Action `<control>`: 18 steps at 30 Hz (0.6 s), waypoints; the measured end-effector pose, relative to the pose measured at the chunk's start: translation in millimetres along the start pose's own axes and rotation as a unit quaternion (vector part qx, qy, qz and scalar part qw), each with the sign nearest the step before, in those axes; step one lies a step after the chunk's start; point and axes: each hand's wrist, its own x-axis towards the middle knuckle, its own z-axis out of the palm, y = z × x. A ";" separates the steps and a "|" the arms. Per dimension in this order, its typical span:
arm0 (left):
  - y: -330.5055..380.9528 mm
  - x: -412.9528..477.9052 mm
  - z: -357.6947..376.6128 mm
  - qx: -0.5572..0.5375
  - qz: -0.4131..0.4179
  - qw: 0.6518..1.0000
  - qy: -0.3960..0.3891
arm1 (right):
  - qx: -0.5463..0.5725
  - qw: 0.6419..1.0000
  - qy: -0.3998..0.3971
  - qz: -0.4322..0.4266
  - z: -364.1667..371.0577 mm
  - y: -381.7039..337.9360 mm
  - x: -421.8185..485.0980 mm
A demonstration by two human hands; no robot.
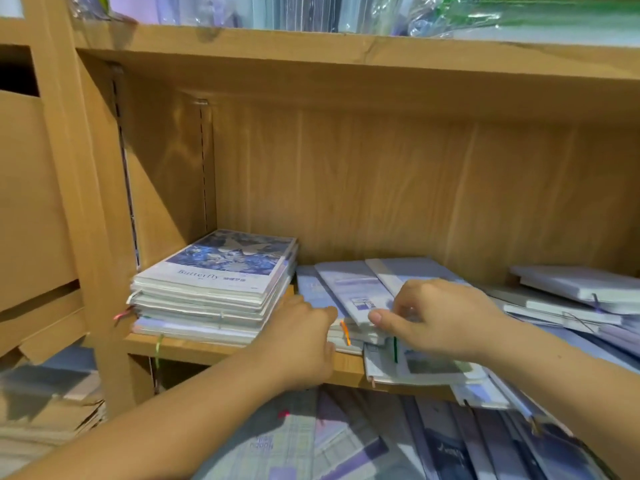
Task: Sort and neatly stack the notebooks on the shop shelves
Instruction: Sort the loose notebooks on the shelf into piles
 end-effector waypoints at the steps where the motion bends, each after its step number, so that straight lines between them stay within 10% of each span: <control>1: 1.3 -4.4 4.9 -0.077 -0.006 0.997 0.024 | 0.003 1.000 0.014 -0.003 -0.6 -4.2 1.1; 5: -5.9 -18.0 12.7 -0.307 -0.055 0.950 0.019 | 0.042 0.997 -0.015 -0.056 7.2 -27.4 9.5; 18: 7.7 -26.0 10.8 -0.195 -0.134 0.972 0.002 | 0.105 0.991 -0.041 -0.076 22.1 1.4 23.3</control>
